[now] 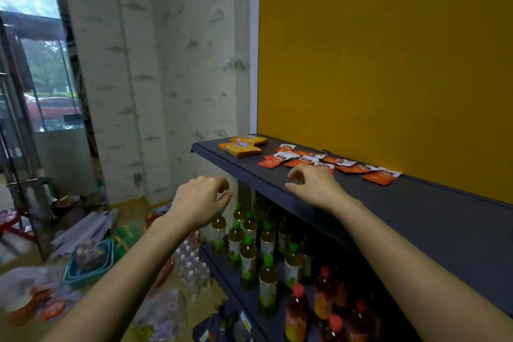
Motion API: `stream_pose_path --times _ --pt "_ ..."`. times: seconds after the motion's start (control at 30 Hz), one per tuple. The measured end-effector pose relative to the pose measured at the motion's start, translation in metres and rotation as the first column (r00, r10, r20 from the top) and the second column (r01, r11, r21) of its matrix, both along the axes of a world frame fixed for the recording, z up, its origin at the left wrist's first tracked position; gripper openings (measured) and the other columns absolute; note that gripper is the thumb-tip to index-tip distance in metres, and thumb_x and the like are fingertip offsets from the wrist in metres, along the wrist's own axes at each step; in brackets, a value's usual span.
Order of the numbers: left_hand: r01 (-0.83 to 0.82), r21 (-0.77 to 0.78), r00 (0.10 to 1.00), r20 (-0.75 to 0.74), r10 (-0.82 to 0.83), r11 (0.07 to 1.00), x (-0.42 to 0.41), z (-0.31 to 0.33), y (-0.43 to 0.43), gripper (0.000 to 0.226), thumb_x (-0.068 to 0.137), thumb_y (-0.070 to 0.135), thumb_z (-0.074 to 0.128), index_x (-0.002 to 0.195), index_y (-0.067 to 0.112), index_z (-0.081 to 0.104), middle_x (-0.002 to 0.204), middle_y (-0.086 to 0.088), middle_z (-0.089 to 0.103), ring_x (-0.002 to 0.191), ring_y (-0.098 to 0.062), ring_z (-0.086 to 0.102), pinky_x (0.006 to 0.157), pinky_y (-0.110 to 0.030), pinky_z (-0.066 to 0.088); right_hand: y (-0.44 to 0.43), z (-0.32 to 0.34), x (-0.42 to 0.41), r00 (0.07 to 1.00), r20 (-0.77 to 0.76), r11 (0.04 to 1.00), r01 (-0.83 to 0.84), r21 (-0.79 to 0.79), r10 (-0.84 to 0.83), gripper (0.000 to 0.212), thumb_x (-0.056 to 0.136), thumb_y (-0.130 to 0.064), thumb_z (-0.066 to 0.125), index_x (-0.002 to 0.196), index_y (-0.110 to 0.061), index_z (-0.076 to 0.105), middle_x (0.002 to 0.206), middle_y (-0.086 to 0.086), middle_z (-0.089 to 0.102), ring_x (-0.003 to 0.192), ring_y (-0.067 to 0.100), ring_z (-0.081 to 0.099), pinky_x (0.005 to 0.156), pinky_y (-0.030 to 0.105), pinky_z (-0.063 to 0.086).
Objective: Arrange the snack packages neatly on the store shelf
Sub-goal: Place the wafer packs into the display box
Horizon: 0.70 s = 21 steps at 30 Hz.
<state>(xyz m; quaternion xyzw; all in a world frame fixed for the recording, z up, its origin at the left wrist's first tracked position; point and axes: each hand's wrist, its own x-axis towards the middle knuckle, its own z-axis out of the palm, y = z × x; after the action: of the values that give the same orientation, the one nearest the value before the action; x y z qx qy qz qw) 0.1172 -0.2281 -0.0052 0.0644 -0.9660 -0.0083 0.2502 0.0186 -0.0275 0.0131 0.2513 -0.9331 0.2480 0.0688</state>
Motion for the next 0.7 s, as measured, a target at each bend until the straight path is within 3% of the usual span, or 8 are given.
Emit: stream_pose_path --times 0.3,0.47,0.7 --pt "0.018 0.013 1.000 -0.004 -0.018 1.000 -0.140 0.016 -0.105 0.027 0.093 0.039 0.045 0.106 0.022 0.060 0.110 0.002 0.066 0.103 -0.022 0.060 0.075 -0.032 0.044 -0.105 0.015 -0.141 0.998 0.031 0.998 0.062 -0.007 -0.062 0.037 0.088 -0.038 0.058 0.118 -0.016 0.059 0.127 0.005 0.058 0.118 0.021 0.052 0.094 0.031 0.041" --pt "0.060 0.136 0.998 -0.023 -0.057 0.989 -0.202 0.014 -0.147 0.025 0.092 0.039 0.048 0.102 0.021 0.062 0.106 0.002 0.068 0.101 -0.023 0.060 0.076 -0.033 0.046 -0.147 0.007 -0.190 0.996 0.060 0.989 0.063 0.131 -0.071 0.046 0.088 -0.046 0.055 0.118 -0.011 0.057 0.124 0.008 0.060 0.115 0.023 0.054 0.095 0.035 0.045" --pt "0.103 0.244 0.995 -0.042 -0.096 0.964 -0.284 0.011 -0.200 0.025 0.090 0.038 0.051 0.101 0.019 0.065 0.102 -0.001 0.068 0.098 -0.025 0.061 0.070 -0.028 0.039 -0.197 0.005 -0.234 0.987 0.076 0.967 0.124 0.224 -0.144 0.078 0.079 -0.065 0.053 0.132 -0.007 0.045 0.136 0.013 0.048 0.121 0.025 0.048 0.091 0.033 0.041"
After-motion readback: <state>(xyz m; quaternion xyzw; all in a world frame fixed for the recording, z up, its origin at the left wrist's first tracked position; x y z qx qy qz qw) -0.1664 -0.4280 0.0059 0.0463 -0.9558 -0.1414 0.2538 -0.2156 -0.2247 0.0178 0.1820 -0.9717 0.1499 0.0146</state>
